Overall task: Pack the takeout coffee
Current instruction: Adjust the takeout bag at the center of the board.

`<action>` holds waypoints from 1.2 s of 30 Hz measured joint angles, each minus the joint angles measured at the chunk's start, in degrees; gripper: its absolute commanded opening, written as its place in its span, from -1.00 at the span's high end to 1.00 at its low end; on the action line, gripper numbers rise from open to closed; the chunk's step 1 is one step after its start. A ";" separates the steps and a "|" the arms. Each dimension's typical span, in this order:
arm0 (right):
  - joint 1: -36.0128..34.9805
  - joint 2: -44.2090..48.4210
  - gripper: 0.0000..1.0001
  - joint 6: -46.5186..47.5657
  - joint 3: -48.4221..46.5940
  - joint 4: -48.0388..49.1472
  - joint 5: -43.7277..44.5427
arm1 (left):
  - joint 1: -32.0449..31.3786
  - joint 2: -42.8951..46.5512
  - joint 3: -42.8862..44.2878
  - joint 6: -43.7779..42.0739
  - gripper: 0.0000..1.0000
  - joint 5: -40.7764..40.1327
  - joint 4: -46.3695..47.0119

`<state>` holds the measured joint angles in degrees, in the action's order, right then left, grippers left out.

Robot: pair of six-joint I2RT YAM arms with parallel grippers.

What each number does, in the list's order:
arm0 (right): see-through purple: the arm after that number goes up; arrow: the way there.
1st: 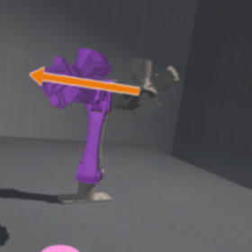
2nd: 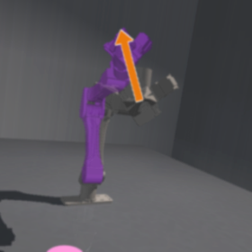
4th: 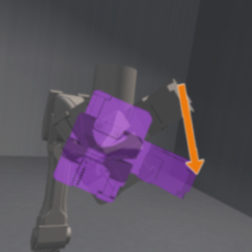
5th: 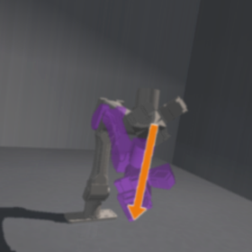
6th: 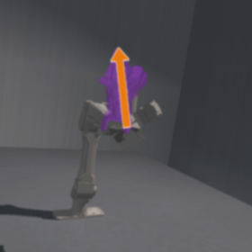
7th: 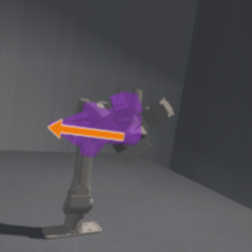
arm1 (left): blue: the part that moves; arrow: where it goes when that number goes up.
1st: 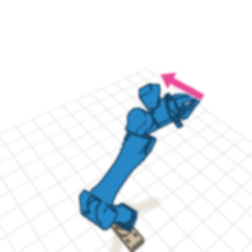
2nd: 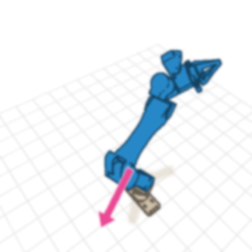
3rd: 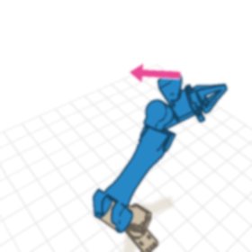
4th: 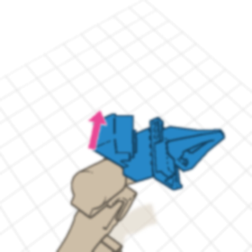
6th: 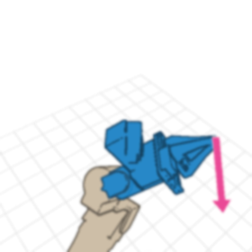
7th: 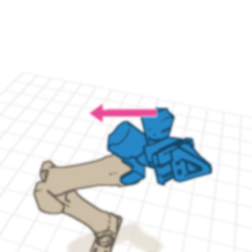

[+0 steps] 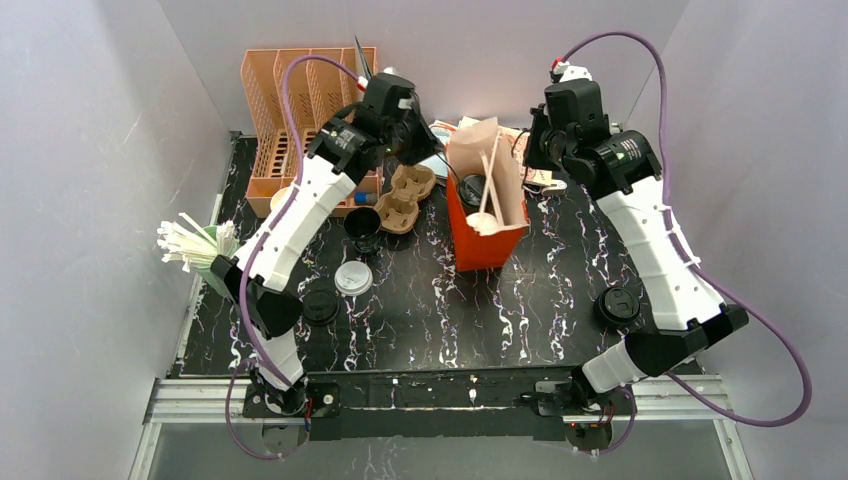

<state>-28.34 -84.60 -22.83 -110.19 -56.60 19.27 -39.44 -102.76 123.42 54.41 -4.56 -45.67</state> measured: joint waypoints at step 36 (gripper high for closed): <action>-0.02 -2.08 0.97 -3.13 -1.66 3.89 -7.85 | 10.60 2.43 -4.48 2.71 1.00 8.72 2.43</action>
<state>-28.36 -86.67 -25.96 -111.85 -52.71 11.42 -28.84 -100.33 118.93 57.12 4.16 -43.24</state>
